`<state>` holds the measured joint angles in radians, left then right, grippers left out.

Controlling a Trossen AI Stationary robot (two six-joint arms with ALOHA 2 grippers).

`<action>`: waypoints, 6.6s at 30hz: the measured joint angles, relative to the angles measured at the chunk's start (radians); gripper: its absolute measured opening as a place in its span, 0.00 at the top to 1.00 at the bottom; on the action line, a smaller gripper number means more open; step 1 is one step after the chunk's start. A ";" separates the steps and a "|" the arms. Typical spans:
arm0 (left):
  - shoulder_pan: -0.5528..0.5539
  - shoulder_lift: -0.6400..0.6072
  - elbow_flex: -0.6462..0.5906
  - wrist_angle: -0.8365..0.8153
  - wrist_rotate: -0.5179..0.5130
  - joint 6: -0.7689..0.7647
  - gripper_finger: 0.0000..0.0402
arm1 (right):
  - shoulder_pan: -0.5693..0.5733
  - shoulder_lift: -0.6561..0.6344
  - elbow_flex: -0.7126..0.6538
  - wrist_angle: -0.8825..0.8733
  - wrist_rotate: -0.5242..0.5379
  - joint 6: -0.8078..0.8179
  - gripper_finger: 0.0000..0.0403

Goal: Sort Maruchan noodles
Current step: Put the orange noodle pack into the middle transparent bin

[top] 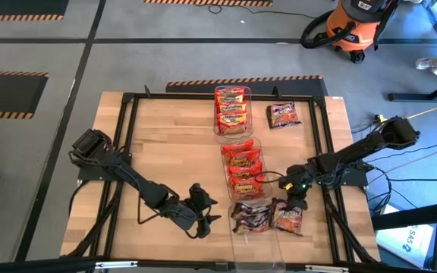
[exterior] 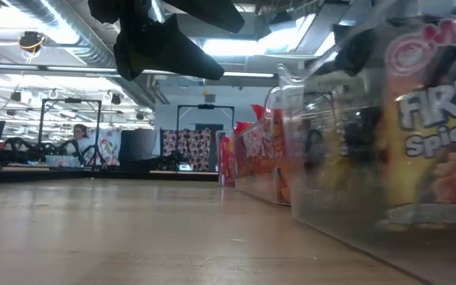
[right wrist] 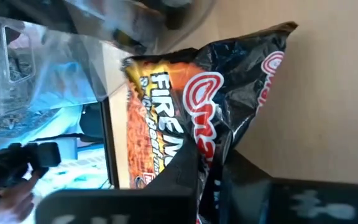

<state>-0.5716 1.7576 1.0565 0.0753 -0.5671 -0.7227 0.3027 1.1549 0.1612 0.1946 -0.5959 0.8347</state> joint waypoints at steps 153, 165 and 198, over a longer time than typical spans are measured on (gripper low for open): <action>-0.193 0.004 0.000 0.123 -0.224 -0.006 0.38 | 0.569 0.977 1.920 -1.549 0.895 -0.263 1.00; -0.193 0.004 0.000 0.120 -0.215 0.002 0.38 | 0.526 0.940 1.760 -1.398 0.679 0.048 0.65; -0.190 0.004 0.000 0.119 -0.171 0.047 0.38 | 0.450 0.981 1.402 -0.987 0.759 0.624 0.07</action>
<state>-0.7619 1.7615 1.0561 0.1947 -0.7379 -0.6758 0.7526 2.1357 1.5631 -0.7925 0.1633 1.4587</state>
